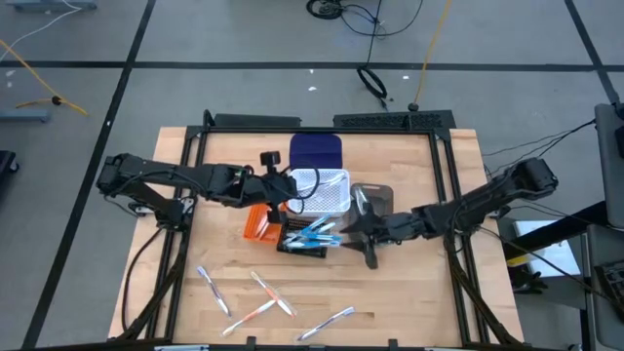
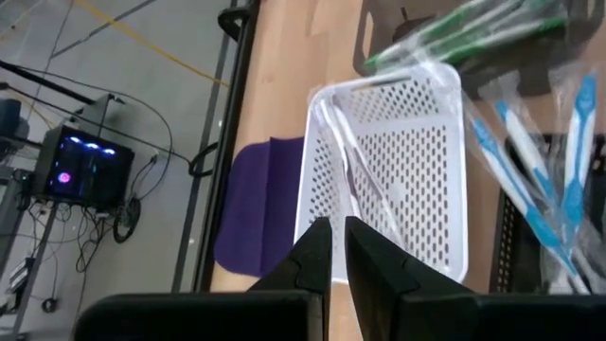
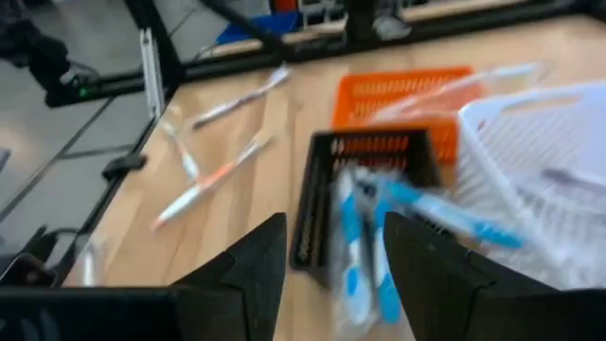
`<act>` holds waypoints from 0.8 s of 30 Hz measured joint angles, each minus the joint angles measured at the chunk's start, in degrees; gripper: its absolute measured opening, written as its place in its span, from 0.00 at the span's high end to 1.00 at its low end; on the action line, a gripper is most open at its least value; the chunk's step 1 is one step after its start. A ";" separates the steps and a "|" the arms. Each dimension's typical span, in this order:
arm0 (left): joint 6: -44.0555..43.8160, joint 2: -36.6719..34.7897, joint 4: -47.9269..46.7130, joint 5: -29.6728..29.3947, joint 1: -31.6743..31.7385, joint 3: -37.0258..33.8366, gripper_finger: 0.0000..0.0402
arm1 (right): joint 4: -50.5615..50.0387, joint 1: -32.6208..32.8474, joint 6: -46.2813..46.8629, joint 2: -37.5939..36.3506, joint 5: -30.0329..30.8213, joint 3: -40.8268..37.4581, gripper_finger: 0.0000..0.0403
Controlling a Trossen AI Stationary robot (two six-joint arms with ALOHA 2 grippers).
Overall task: Pick & Place Toothbrushes
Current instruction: Put the purple toothbrush into the white basket
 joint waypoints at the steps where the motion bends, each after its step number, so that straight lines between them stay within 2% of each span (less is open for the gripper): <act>1: -0.01 0.00 -0.64 0.02 -0.02 0.00 0.92 | -0.47 0.46 0.78 0.44 -0.18 -0.02 0.58; 5: -2.09 0.00 -2.44 0.40 -0.09 -0.02 0.92 | -0.16 2.93 1.28 2.91 -0.22 -0.02 0.58; 12: -6.25 0.00 -4.24 7.83 -0.13 0.00 0.92 | 2.55 7.33 2.37 7.20 -3.26 -0.06 0.58; 15: -7.71 0.00 -4.29 9.96 -0.35 0.00 0.92 | 7.88 9.58 2.18 9.69 -4.88 -0.03 0.58; 19: -10.15 0.00 -4.29 10.58 -1.08 -0.01 0.92 | 9.94 13.01 2.49 12.71 -5.20 -0.04 0.58; 24: -14.35 0.00 -4.27 10.71 -2.80 -0.01 0.92 | 14.24 18.15 3.02 17.25 -2.81 -0.02 0.58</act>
